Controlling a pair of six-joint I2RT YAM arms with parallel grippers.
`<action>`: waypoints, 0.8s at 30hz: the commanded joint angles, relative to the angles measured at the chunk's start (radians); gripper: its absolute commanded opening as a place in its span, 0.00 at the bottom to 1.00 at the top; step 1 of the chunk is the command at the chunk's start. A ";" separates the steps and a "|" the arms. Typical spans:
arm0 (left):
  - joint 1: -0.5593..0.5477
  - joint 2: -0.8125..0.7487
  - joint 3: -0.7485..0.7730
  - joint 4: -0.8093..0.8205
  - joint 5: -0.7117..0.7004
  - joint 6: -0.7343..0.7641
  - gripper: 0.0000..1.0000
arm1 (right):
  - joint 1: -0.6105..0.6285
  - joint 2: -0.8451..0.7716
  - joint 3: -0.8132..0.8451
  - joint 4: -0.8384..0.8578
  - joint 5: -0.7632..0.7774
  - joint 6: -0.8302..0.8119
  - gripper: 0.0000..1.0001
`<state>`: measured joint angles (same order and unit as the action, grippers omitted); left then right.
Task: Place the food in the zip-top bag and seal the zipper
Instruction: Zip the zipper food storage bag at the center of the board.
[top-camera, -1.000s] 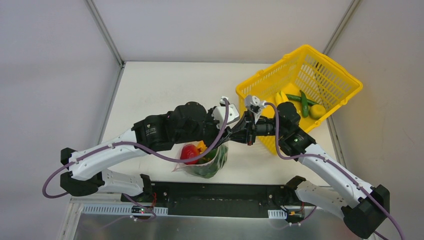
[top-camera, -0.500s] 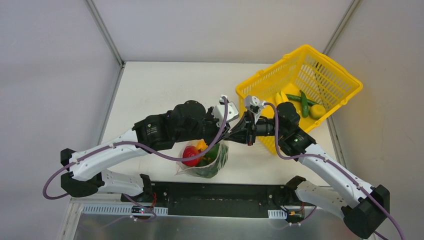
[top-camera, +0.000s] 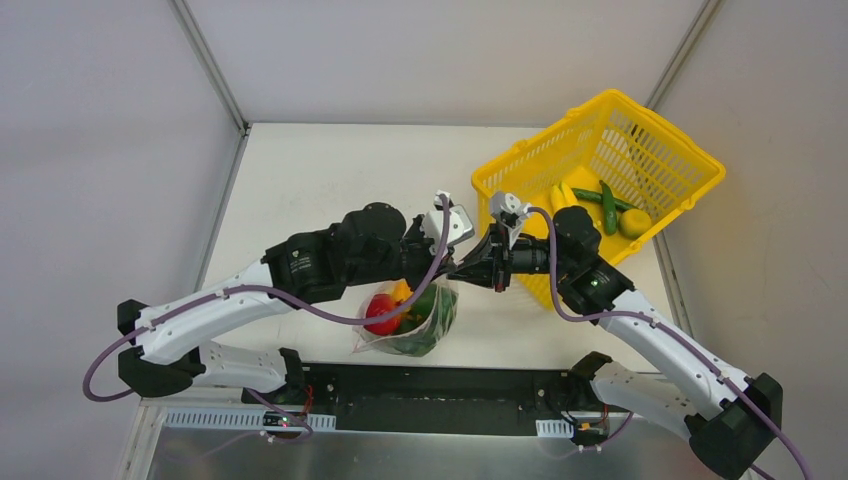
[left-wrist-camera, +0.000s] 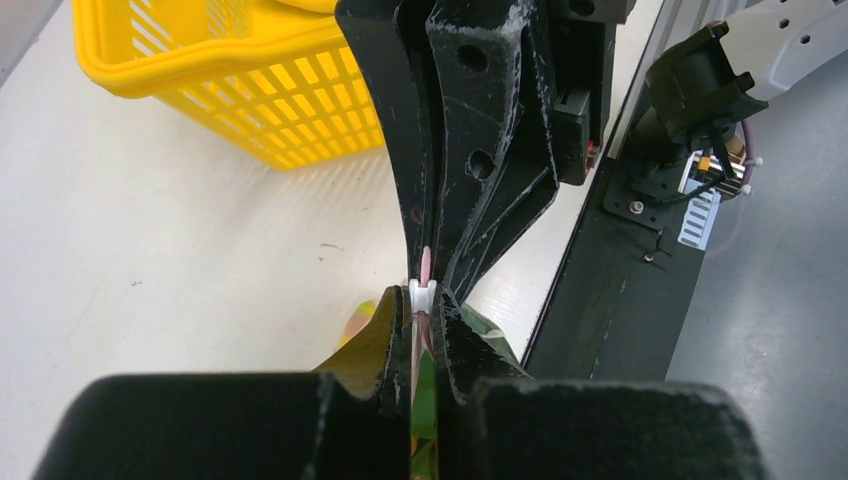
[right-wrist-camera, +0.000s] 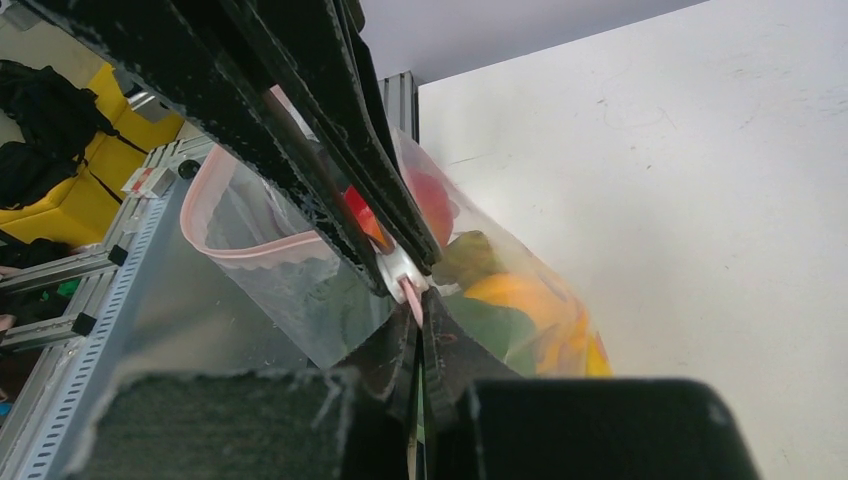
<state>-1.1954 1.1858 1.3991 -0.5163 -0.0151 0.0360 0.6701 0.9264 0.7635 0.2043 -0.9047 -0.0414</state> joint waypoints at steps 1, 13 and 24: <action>0.016 -0.067 -0.036 -0.041 0.006 -0.017 0.00 | -0.002 -0.028 0.034 0.040 0.079 -0.004 0.00; 0.019 -0.151 -0.072 -0.121 -0.036 -0.033 0.00 | -0.005 -0.026 0.033 0.040 0.150 0.006 0.00; 0.018 -0.284 -0.132 -0.204 -0.111 -0.105 0.00 | -0.018 -0.075 -0.018 0.095 0.285 0.023 0.00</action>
<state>-1.1889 0.9840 1.2961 -0.6224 -0.0731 -0.0238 0.6754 0.8951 0.7509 0.2115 -0.7166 -0.0296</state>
